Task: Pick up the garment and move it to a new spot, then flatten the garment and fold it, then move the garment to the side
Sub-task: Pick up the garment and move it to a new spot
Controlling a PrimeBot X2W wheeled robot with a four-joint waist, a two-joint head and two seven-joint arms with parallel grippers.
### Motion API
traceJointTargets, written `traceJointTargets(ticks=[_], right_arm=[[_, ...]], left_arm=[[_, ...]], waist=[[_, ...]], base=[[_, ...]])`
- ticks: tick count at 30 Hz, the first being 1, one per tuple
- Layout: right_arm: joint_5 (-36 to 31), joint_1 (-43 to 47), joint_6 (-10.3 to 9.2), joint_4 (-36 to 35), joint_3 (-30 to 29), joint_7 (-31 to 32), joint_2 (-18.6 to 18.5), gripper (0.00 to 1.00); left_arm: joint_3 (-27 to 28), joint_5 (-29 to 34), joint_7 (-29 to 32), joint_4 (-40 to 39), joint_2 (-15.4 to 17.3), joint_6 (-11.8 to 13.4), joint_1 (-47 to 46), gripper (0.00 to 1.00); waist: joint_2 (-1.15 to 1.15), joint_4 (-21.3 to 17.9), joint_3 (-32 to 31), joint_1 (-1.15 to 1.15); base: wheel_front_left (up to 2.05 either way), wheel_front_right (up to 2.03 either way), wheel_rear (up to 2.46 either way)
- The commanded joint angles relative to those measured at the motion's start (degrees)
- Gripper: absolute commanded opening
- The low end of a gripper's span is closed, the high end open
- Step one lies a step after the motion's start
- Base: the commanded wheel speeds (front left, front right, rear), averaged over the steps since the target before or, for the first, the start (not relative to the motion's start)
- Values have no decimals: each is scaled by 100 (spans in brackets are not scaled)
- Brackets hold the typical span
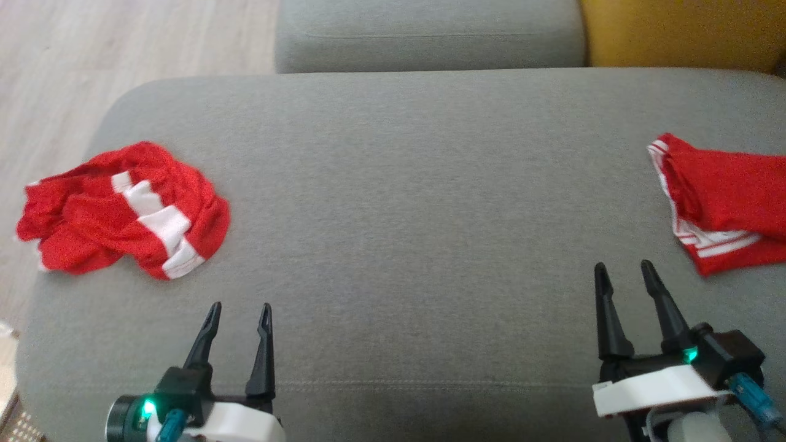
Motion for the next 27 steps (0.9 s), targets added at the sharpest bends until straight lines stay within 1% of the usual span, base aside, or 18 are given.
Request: traceJointTargets(ticks=[1, 10, 11, 12, 13, 21, 27], right_arm=[[-14, -140, 19, -210, 186, -63, 2, 100], [35, -20, 19, -265, 262, -63, 2, 100], [35, -20, 19, -265, 262, -63, 2, 100], [57, -17, 19, -267, 291, -63, 2, 100], [57, -17, 19, -267, 291, -63, 2, 100], [133, 53, 19, -220, 465, -63, 2, 100], [44, -69, 19, -128, 582, -63, 3, 100]], left_arm=[[185, 27, -31, -225, -18, 45, -259, 100], [100, -40, -31, -360, -18, 137, -196, 100], [100, -40, -31, -360, -18, 137, -196, 100], [108, -40, -31, -402, -18, 148, -164, 100], [108, -40, -31, -402, -18, 148, -164, 100], [204, -34, -31, -508, -18, 138, -10, 100], [308, -83, -31, -718, -18, 241, 71, 100]], waist=[[0, 218, 8, 0], [0, 1286, -79, 0], [0, 1286, -79, 0], [0, 1475, -112, 0], [0, 1475, -112, 0], [0, 2065, -279, 0], [0, 2174, -191, 0]], base=[[0, 0, 0], [0, 0, 0], [0, 0, 0], [0, 0, 0], [0, 0, 0], [0, 0, 0], [0, 0, 0]])
